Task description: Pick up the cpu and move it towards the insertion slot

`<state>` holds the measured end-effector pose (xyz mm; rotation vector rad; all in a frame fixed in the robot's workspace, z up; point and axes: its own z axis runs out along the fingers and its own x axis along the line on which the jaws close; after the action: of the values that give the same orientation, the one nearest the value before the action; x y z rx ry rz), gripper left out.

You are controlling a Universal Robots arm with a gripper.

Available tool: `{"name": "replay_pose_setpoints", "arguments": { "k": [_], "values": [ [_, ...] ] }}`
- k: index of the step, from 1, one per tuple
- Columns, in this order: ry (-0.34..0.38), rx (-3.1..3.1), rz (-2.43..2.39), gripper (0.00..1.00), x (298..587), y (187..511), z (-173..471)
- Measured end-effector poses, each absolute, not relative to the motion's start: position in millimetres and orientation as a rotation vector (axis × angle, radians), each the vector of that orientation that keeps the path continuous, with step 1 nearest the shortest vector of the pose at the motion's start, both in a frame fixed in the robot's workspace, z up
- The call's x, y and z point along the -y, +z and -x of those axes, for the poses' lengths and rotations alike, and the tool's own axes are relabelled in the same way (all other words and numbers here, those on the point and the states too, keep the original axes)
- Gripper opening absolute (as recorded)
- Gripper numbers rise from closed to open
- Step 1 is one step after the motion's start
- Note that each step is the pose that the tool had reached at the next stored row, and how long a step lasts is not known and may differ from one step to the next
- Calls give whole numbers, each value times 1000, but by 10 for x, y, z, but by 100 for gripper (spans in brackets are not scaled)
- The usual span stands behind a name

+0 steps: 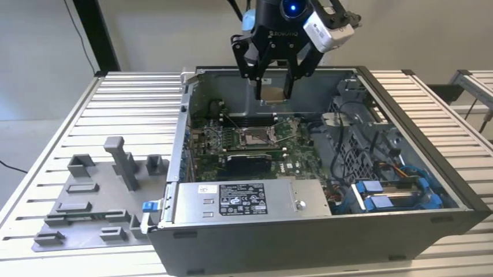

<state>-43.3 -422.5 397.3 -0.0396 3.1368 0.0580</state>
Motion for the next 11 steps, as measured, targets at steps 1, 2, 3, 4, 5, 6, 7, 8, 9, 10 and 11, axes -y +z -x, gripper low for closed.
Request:
{"name": "replay_pose_setpoints", "arguments": {
  "k": [1, 2, 3, 4, 5, 6, 7, 8, 9, 10, 11],
  "values": [
    [58, -3137, 39, 0, 4182, 3964, 433],
    [58, -3138, 40, 0, 4143, 3954, 433],
    [58, -3138, 39, 0, 4106, 3943, 434],
    [58, -3138, 40, 0, 4070, 3932, 434],
    [58, -3138, 40, 0, 4032, 3921, 435],
    [58, -3138, 40, 0, 3992, 3910, 437],
    [58, -3138, 40, 0, 3951, 3900, 437],
    [58, -3138, 40, 0, 3911, 3890, 438],
    [58, -3138, 40, 0, 3873, 3881, 439],
    [58, -3138, 39, 0, 3834, 3872, 440],
    [58, -3138, 40, 0, 3794, 3863, 441]
  ]
}}
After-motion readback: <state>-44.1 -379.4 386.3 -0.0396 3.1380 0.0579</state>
